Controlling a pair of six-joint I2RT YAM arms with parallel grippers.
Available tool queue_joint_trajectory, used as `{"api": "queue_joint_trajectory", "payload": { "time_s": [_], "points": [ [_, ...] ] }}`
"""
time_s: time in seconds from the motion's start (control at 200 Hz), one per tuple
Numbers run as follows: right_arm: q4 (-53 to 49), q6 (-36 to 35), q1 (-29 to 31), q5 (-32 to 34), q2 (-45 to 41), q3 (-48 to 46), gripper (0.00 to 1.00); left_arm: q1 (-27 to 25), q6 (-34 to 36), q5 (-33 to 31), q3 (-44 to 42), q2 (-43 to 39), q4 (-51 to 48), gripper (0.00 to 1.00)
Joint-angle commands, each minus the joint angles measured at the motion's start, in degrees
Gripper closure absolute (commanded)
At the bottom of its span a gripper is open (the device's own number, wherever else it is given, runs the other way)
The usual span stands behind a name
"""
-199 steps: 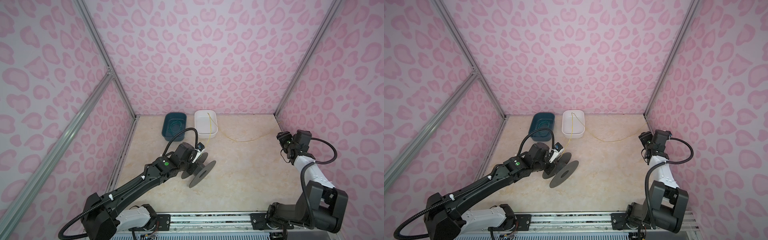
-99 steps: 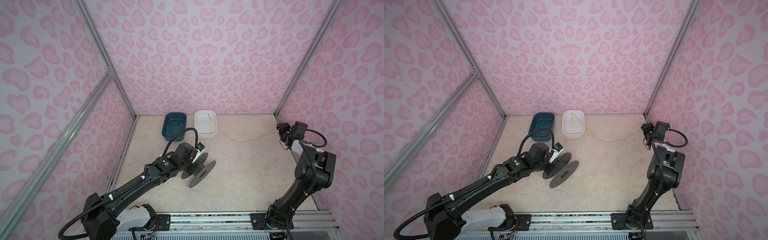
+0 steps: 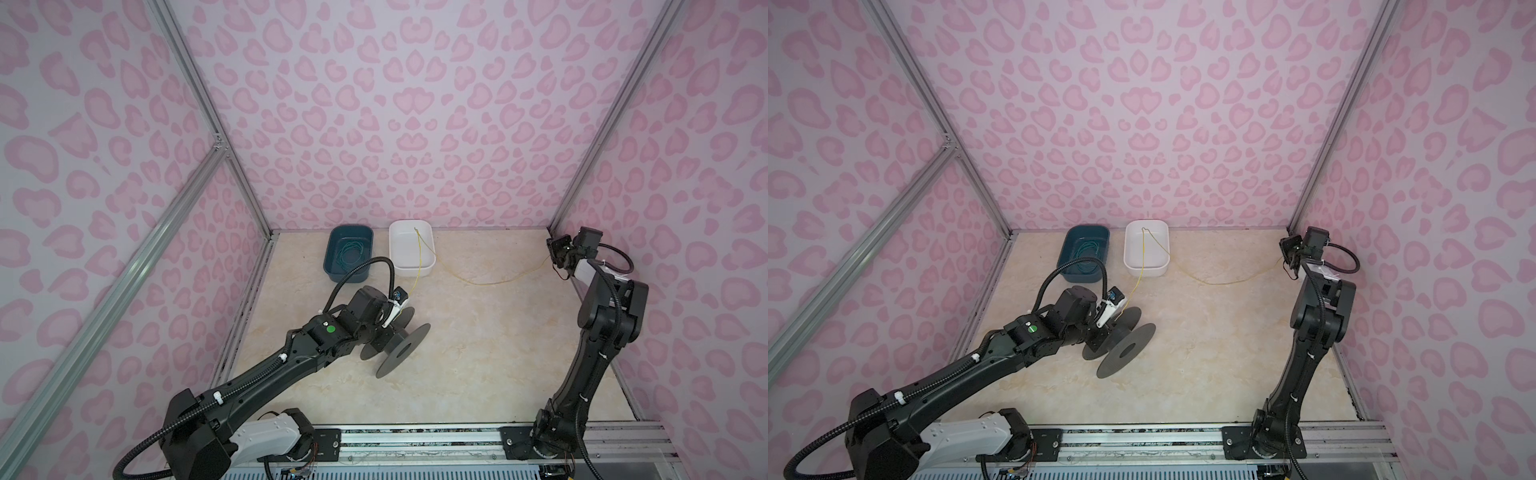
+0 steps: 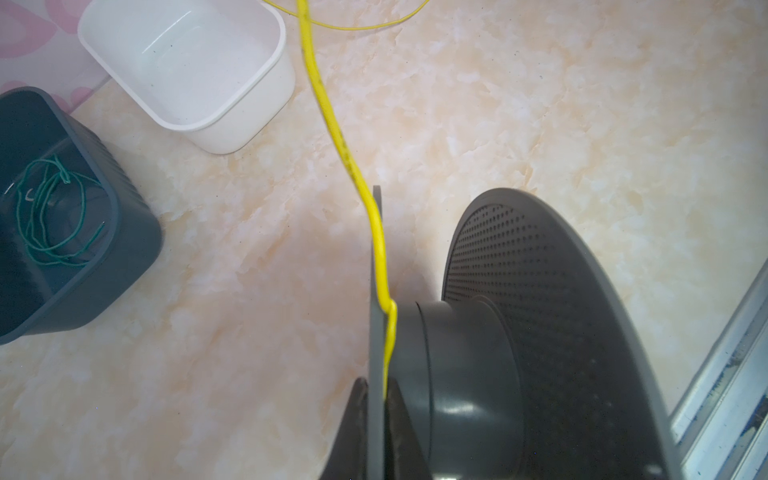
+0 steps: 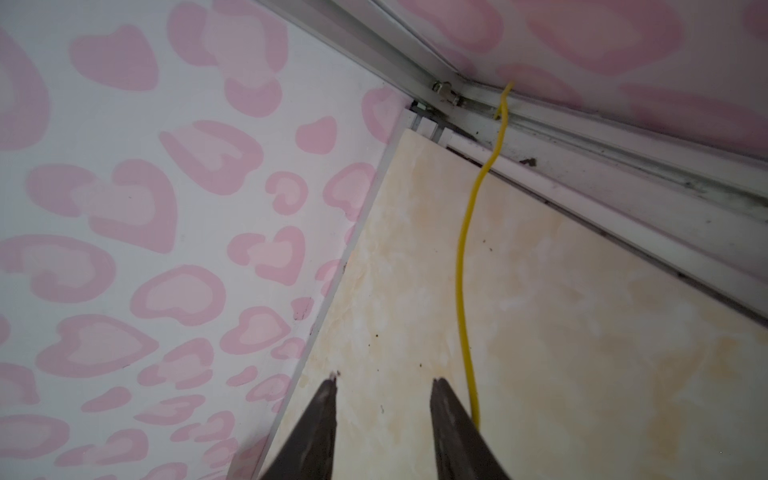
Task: Wrap the cables
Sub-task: 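Lower the right gripper and grasp the yellow wire near the far corner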
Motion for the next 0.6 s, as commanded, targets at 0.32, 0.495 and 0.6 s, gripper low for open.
{"api": "queue_joint_trajectory", "payload": {
  "time_s": [0.32,0.495,0.6],
  "points": [
    [-4.78,-4.17,-0.84,-0.90,0.81,-0.06,0.66,0.01,0.08,-0.89,0.01,0.42,1.50,0.97],
    [-0.15,-1.37,-2.31,-5.72,-1.32,-1.73,0.65,0.00,0.35,-0.63,0.34,0.76,1.54,0.97],
    [1.85,-1.58,-2.48,-6.45,-4.02,-3.71,0.64,0.05,0.35,-0.65,0.43,1.05,1.48,0.97]
  ]
}}
